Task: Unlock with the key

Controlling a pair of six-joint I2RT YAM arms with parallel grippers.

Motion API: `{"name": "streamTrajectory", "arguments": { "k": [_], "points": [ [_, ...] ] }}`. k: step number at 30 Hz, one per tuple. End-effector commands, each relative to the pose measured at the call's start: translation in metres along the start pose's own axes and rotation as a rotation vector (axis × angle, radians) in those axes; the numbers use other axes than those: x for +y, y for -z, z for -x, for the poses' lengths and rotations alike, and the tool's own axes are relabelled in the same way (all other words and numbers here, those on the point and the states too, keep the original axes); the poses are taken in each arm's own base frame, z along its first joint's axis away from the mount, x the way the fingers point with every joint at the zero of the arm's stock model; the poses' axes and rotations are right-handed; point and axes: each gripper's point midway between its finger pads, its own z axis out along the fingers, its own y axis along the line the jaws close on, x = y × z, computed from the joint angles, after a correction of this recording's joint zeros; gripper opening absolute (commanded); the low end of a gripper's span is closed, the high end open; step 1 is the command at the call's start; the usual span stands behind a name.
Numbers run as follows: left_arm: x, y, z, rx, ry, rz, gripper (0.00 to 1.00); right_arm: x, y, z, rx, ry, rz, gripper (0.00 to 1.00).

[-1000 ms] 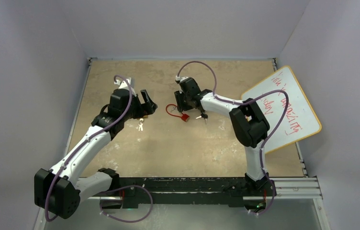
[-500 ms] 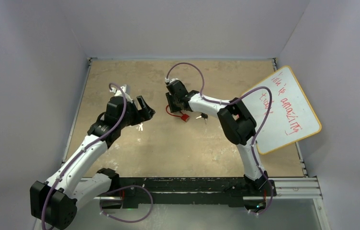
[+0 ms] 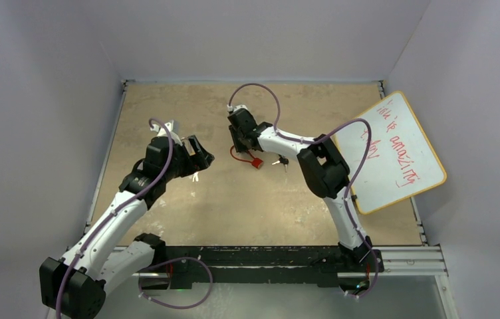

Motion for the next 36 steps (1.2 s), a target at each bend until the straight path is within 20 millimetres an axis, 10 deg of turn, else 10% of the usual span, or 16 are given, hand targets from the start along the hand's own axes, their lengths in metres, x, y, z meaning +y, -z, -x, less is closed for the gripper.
{"name": "streamTrajectory", "arguments": {
  "k": [1,10,19,28,36],
  "points": [
    [0.002,0.001,0.005,-0.024,0.003,0.004,0.83,-0.002,-0.005,-0.003,0.020,0.064,-0.044,0.34],
    [0.003,-0.004,0.004,-0.014,-0.015,0.012,0.84,-0.002,0.017,0.000,0.010,0.080,-0.066,0.20],
    [0.003,-0.007,0.003,-0.007,-0.025,0.009,0.84,-0.005,0.040,0.003,0.041,0.067,-0.073,0.37],
    [0.004,-0.009,0.000,0.004,-0.022,0.009,0.84,-0.002,0.036,-0.003,0.062,0.085,-0.051,0.18],
    [0.005,-0.011,-0.003,0.008,-0.012,0.009,0.84,-0.004,0.047,0.013,0.030,0.087,-0.075,0.35]
  ]
}}
